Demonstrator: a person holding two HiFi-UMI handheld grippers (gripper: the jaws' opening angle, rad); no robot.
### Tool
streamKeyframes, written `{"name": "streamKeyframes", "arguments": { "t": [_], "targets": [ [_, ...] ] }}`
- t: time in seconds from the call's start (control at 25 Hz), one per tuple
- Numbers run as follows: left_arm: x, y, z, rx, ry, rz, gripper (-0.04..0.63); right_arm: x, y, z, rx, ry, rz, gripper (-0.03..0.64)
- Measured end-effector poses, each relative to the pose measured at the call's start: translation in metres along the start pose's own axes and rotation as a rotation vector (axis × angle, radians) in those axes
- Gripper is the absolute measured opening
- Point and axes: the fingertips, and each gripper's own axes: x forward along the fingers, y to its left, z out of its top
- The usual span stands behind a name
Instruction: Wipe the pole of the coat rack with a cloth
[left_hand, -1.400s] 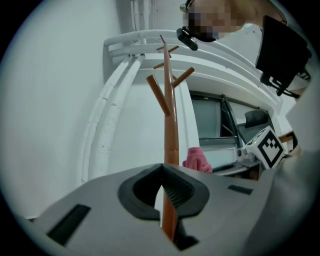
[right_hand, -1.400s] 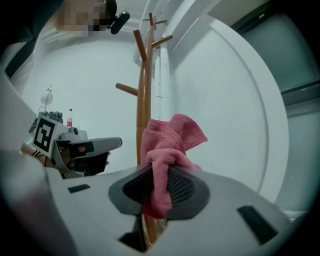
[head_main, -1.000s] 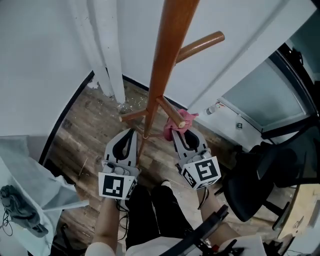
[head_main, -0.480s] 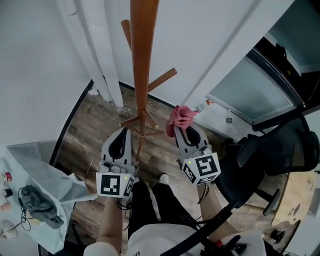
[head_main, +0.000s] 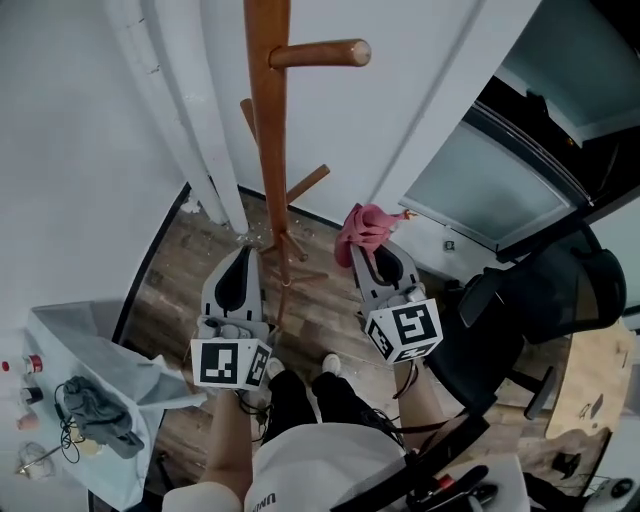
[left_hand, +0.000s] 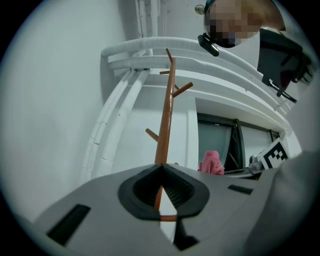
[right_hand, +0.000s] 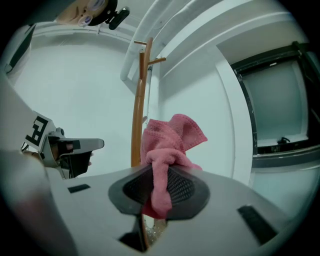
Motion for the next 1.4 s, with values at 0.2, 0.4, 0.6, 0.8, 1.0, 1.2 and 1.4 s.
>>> {"name": "streamKeyframes", "arguments": {
  "t": [0.2, 0.4, 0.6, 0.8, 1.0, 1.2, 1.4],
  "targets": [
    [0.008, -0.006, 0.016, 0.008, -0.030, -0.021, 0.014, -0.002, -0.003, 0.017, -0.002, -0.032, -0.015, 0.074],
    [0.018, -0.009, 0.016, 0.022, -0.028, -0.030, 0.014, 0.001, -0.004, 0.023, -0.012, -0.036, -0.009, 0.072],
    [0.021, -0.005, 0.015, 0.008, -0.030, -0.022, 0.014, 0.005, 0.001, 0.025, -0.019, -0.036, -0.003, 0.072],
    [0.020, 0.001, 0.015, -0.006, -0.032, -0.007, 0.014, 0.004, 0.000, 0.025, -0.016, -0.030, -0.001, 0.072],
    [0.022, 0.006, 0.017, -0.005, -0.036, -0.004, 0.014, 0.006, -0.001, 0.025, -0.015, -0.034, 0.000, 0.072],
    [0.023, 0.004, 0.016, -0.003, -0.030, -0.006, 0.014, 0.007, -0.003, 0.025, 0.004, -0.038, 0.001, 0.072],
    [0.025, 0.003, 0.013, -0.013, -0.022, -0.006, 0.014, 0.007, -0.004, 0.028, -0.005, -0.040, -0.001, 0.072]
  ]
}}
